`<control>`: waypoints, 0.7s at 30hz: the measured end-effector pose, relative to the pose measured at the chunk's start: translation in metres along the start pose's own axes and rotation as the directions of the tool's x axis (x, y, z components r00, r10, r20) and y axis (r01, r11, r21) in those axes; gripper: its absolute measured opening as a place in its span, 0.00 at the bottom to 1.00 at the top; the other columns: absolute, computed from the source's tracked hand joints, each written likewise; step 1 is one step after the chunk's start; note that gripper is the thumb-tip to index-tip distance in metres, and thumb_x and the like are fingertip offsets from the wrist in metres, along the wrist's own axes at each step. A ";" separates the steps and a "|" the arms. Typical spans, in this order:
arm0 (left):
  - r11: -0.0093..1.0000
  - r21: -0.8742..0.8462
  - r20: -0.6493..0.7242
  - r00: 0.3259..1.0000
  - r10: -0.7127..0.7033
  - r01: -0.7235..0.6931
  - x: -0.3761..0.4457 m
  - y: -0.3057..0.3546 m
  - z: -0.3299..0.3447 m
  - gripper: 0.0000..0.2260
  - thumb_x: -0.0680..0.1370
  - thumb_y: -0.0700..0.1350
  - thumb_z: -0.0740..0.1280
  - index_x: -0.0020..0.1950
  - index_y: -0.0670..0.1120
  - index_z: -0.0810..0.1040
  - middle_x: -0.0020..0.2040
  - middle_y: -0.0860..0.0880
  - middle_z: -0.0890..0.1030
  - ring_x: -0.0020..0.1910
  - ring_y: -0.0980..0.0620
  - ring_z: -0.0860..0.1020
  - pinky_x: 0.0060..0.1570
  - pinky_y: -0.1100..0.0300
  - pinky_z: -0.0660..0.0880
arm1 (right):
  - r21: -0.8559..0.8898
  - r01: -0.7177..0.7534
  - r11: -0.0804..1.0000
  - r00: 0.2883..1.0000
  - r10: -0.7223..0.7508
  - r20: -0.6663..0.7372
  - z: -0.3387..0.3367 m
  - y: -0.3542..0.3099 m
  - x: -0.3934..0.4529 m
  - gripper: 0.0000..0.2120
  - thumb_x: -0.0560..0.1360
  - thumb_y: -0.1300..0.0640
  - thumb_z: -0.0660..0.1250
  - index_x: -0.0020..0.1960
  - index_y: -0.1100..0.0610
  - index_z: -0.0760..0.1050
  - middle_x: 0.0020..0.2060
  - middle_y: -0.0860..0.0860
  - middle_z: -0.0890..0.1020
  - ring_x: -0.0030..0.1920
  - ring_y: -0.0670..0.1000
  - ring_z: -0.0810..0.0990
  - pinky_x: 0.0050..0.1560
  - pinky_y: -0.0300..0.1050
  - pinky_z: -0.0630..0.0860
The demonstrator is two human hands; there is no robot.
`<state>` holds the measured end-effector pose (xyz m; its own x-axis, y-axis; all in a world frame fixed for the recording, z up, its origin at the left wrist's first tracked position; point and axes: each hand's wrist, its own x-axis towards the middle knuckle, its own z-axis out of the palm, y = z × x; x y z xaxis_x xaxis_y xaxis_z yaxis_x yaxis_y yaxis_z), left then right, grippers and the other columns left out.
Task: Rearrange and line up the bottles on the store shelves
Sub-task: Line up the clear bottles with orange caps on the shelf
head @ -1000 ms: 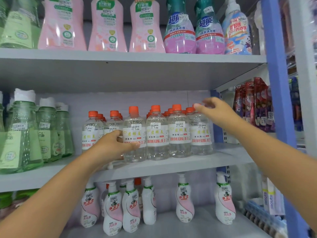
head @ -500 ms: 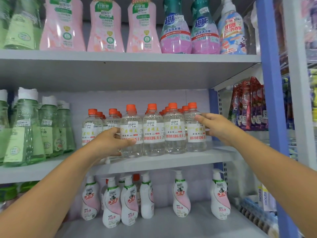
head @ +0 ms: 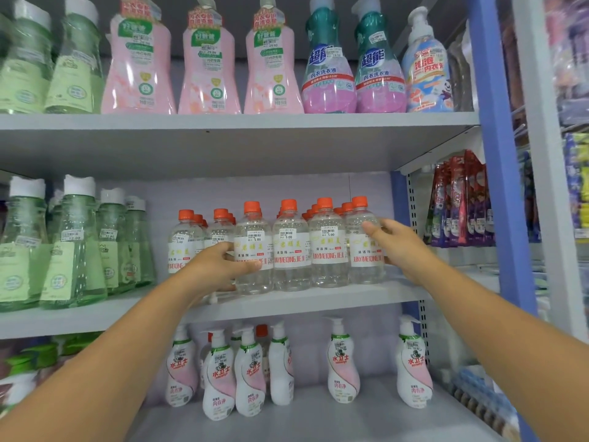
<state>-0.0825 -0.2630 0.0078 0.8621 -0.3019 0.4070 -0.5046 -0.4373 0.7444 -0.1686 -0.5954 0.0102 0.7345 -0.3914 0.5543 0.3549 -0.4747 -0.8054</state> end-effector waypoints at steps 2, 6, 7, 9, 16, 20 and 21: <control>1.000 -0.008 -0.001 1.000 -0.009 0.009 0.000 0.000 0.000 0.31 0.72 0.55 0.78 0.70 0.49 0.72 0.55 0.55 0.80 0.53 0.52 0.82 0.55 0.50 0.82 | -0.020 0.011 1.000 1.000 -0.011 -0.016 0.001 -0.001 -0.002 0.22 0.77 0.38 0.67 0.67 0.48 0.76 0.53 0.46 0.85 0.54 0.50 0.84 0.60 0.59 0.80; 0.999 -0.032 -0.051 0.999 -0.001 -0.001 -0.005 0.005 0.005 0.33 0.74 0.53 0.77 0.75 0.48 0.67 0.51 0.57 0.76 0.50 0.55 0.79 0.51 0.55 0.80 | -0.053 0.007 0.999 0.999 -0.009 -0.037 0.005 -0.001 -0.005 0.25 0.77 0.35 0.65 0.70 0.45 0.73 0.56 0.45 0.81 0.54 0.49 0.81 0.60 0.56 0.79; 1.000 -0.016 -0.064 0.998 0.007 -0.008 -0.007 0.005 0.007 0.33 0.75 0.53 0.76 0.75 0.49 0.67 0.51 0.58 0.75 0.49 0.57 0.78 0.51 0.55 0.79 | -0.062 0.002 0.998 0.999 -0.004 -0.039 0.006 -0.001 -0.007 0.27 0.77 0.35 0.65 0.71 0.45 0.72 0.57 0.46 0.80 0.55 0.49 0.80 0.59 0.54 0.78; 1.000 0.001 -0.086 0.996 0.009 -0.009 -0.009 0.004 0.009 0.33 0.75 0.55 0.75 0.76 0.49 0.66 0.55 0.57 0.76 0.52 0.54 0.77 0.56 0.53 0.78 | -0.070 -0.011 0.997 0.999 0.008 -0.050 0.008 0.001 -0.010 0.29 0.76 0.34 0.65 0.74 0.44 0.69 0.60 0.48 0.80 0.58 0.51 0.80 0.59 0.55 0.79; 0.999 -0.049 -0.131 0.991 -0.025 0.018 -0.011 -0.002 0.010 0.37 0.74 0.57 0.76 0.78 0.48 0.66 0.69 0.49 0.75 0.57 0.50 0.78 0.48 0.57 0.80 | -0.045 -0.056 0.997 0.998 0.055 -0.021 0.010 0.005 -0.019 0.24 0.75 0.45 0.73 0.68 0.51 0.74 0.54 0.47 0.82 0.49 0.45 0.81 0.40 0.40 0.74; 0.999 -0.029 -0.266 0.964 0.009 -0.018 -0.031 -0.003 0.012 0.36 0.74 0.59 0.75 0.77 0.49 0.67 0.70 0.50 0.76 0.63 0.50 0.77 0.65 0.50 0.75 | -0.140 -0.045 0.989 0.998 0.037 -0.055 0.012 -0.001 -0.038 0.32 0.75 0.48 0.74 0.74 0.55 0.67 0.65 0.51 0.79 0.58 0.50 0.80 0.52 0.45 0.74; 0.998 -0.033 -0.323 0.945 0.047 -0.061 -0.042 -0.002 0.013 0.34 0.74 0.58 0.75 0.77 0.50 0.68 0.70 0.51 0.76 0.63 0.52 0.76 0.64 0.52 0.74 | -0.123 -0.031 0.992 0.995 0.019 -0.101 0.013 -0.002 -0.047 0.33 0.76 0.50 0.74 0.76 0.56 0.65 0.67 0.52 0.77 0.62 0.52 0.78 0.57 0.46 0.73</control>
<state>-0.1184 -0.2604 -0.0174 0.8064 -0.0321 0.5905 -0.5541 -0.3900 0.7354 -0.1961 -0.5656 -0.0168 0.6791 -0.4777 0.5574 0.2578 -0.5557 -0.7904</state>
